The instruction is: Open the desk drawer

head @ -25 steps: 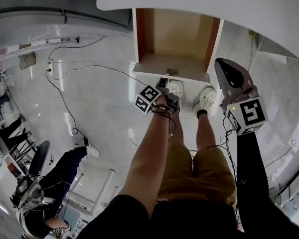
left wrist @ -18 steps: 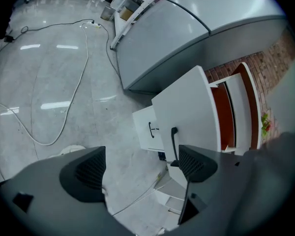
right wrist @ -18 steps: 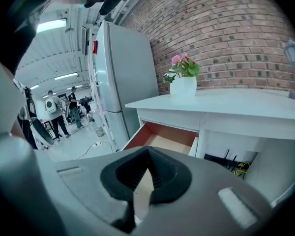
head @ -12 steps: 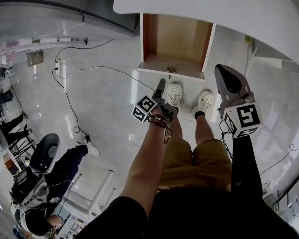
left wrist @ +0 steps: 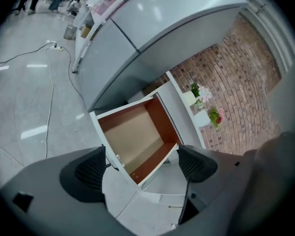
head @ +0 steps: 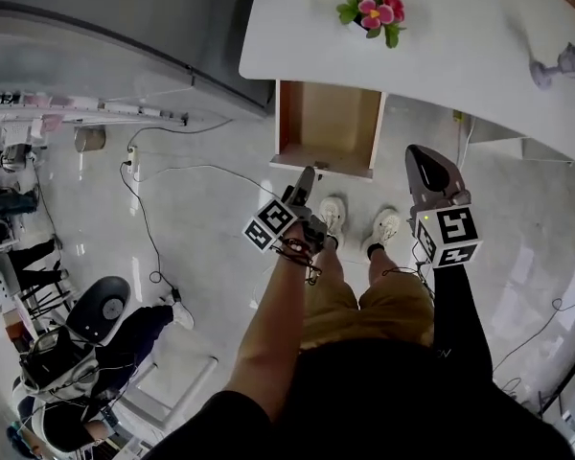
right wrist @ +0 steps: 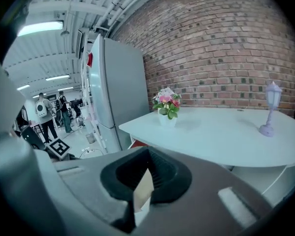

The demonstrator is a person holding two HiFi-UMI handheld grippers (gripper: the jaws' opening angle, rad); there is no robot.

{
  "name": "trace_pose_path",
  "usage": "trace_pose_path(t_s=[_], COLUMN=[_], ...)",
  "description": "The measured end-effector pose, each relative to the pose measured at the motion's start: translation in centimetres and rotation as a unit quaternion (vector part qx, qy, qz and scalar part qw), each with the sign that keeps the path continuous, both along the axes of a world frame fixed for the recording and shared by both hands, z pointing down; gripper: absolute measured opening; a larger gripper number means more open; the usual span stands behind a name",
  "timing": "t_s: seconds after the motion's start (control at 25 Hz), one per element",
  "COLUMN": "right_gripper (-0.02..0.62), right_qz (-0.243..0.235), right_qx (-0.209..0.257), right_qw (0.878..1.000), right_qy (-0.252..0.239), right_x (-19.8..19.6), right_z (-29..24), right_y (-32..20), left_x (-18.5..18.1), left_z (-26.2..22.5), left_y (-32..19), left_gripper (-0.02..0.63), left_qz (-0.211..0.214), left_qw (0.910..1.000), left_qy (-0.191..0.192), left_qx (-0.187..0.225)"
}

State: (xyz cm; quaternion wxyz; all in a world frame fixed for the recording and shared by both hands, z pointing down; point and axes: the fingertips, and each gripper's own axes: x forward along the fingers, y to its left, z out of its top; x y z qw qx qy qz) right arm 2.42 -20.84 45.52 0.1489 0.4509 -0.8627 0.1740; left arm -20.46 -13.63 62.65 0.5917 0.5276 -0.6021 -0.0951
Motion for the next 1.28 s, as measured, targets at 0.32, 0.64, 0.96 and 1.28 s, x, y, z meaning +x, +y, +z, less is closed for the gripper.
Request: trace_pose_path(t_s=[0.32, 0.64, 0.96, 1.28], right_gripper=[0.000, 0.000, 0.000, 0.000], right_qz=[0.008, 0.023, 0.042, 0.058], right_qx=[0.055, 0.108, 0.149, 0.164], right_qw=[0.998, 0.994, 0.987, 0.984], right_qy=[0.009, 0.021, 0.033, 0.033], right_x=[2.4, 6.1, 9.1, 11.4], right_z=[-8.5, -14.7, -19.2, -22.2], right_y=[-2.8, -4.2, -4.9, -5.3], left_x=[2.7, 4.9, 6.8, 9.6], left_z=[-8.5, -17.5, -26.2, -35.6], left_y=[-1.3, -5.4, -7.3, -10.2], left_gripper=[0.445, 0.445, 0.445, 0.445], left_qz=[0.091, 0.131, 0.175, 0.210], left_qw=[0.9912, 0.9707, 0.9299, 0.8693], left_qy=[-0.082, -0.145, -0.228, -0.327], left_qx=[0.051, 0.140, 0.230, 0.305])
